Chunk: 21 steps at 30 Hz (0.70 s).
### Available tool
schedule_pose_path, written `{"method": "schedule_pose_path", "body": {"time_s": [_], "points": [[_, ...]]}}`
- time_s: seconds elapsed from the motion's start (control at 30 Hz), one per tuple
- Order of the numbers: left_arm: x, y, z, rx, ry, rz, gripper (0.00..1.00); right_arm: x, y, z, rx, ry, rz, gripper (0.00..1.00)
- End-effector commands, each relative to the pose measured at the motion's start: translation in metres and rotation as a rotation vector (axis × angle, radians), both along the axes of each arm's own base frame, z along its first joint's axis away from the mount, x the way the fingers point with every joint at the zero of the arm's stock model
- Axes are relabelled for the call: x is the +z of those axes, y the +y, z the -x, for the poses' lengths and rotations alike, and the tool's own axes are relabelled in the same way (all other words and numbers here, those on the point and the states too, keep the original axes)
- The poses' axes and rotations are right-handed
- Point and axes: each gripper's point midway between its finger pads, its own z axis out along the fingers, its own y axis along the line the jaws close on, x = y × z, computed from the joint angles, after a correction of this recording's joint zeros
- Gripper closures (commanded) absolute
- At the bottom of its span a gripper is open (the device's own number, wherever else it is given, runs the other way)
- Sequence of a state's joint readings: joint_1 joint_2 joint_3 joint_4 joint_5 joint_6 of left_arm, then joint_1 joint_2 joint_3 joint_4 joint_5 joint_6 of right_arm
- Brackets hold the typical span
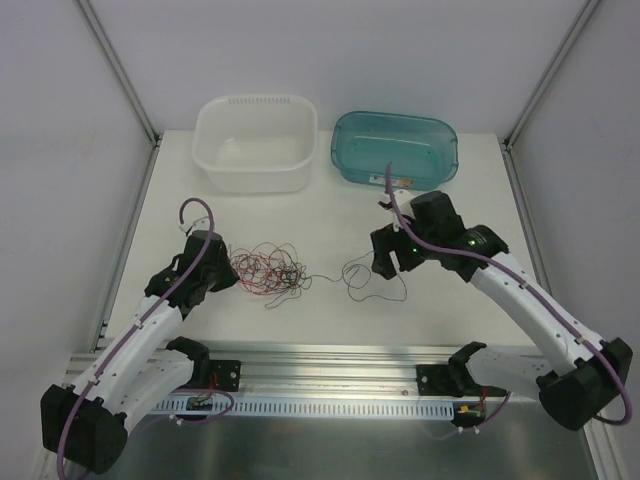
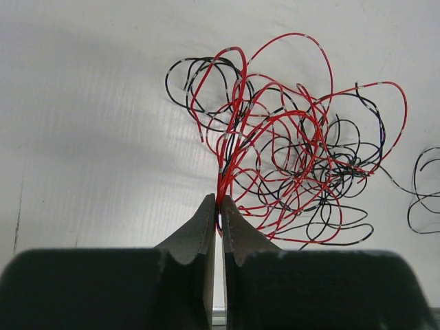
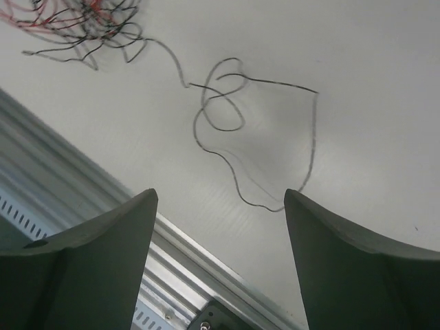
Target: Untangle the cables
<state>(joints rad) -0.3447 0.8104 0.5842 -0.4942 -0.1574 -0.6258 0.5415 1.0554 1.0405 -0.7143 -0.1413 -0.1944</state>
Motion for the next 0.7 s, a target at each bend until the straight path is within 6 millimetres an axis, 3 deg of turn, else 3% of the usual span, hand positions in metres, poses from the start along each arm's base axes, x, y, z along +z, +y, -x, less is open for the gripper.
{"method": "schedule_pose_path", "body": {"time_s": [0.0,0.03,0.07,0.1,0.17,0.23,0.27,0.5,0.57,0.67], "points": [[0.008,-0.003,0.0,-0.045,-0.004,0.003,1.0,0.007,0.054,0.008,0.283,-0.012,-0.04,0.21],[0.008,-0.004,0.0,-0.049,-0.004,0.006,1.0,0.005,0.062,0.009,0.323,-0.003,-0.034,0.21],[0.007,-0.004,0.001,-0.052,-0.002,0.008,1.0,-0.011,0.07,0.009,0.35,0.054,-0.002,0.21],[0.007,-0.006,0.002,-0.057,0.0,0.014,1.0,-0.009,0.081,0.01,0.387,0.055,0.002,0.21],[0.007,-0.006,0.002,-0.062,-0.001,0.016,1.0,-0.032,0.09,0.007,0.424,0.106,0.063,0.21],[0.008,-0.006,0.003,-0.063,-0.006,0.019,1.0,-0.041,0.098,-0.001,0.439,0.106,0.105,0.22],[0.008,-0.007,0.003,-0.065,-0.007,0.022,1.0,-0.056,0.101,-0.005,0.456,0.133,0.139,0.23],[0.006,-0.007,0.005,-0.075,-0.005,0.019,1.0,-0.093,0.122,-0.021,0.541,0.173,0.275,0.25],[0.006,-0.007,0.005,-0.075,-0.005,0.019,1.0,-0.114,0.123,-0.028,0.545,0.194,0.337,0.26],[0.005,-0.006,0.005,-0.07,-0.005,0.016,1.0,-0.125,0.123,-0.032,0.548,0.2,0.371,0.29]]}}
